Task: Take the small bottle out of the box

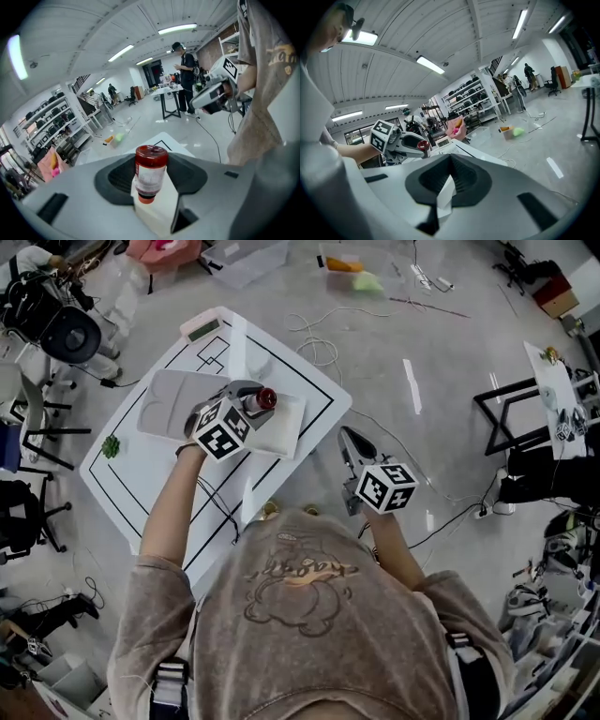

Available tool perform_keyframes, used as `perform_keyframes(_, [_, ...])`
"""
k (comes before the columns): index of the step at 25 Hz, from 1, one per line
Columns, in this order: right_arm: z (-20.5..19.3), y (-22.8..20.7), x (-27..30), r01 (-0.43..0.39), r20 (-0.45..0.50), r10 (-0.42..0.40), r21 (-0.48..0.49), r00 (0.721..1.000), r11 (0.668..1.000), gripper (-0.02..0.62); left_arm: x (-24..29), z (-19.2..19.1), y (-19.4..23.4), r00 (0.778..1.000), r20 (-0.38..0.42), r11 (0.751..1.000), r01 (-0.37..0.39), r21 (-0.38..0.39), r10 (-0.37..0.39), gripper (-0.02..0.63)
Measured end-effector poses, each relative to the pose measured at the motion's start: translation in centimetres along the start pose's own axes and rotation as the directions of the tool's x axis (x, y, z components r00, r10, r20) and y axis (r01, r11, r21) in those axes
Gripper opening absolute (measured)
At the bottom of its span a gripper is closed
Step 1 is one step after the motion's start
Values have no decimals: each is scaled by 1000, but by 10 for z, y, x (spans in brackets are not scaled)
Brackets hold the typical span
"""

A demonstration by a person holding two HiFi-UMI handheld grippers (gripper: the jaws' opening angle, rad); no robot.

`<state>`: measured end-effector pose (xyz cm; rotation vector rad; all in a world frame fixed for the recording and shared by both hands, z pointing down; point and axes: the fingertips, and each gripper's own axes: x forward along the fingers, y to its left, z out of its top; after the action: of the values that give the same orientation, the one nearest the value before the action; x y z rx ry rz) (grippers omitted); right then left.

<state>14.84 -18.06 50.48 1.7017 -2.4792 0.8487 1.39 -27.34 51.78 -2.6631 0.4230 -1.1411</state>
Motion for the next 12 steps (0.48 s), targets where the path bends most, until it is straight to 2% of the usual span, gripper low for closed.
perform_keyframes(4, [2, 5, 6, -20, -5, 20, -14, 1000, 1000, -5, -22, 18, 8, 993, 105, 993, -46, -112, 57, 212])
perform_keyframes(8, [3, 8, 12, -38, -13, 38, -23, 999, 999, -5, -44, 31, 11, 976, 175, 980, -104, -167, 133, 213])
perform_keyframes(12, [4, 14, 21, -60, -18, 59, -34, 998, 998, -5, -68, 38, 16, 945, 261, 949, -119, -291, 199, 212])
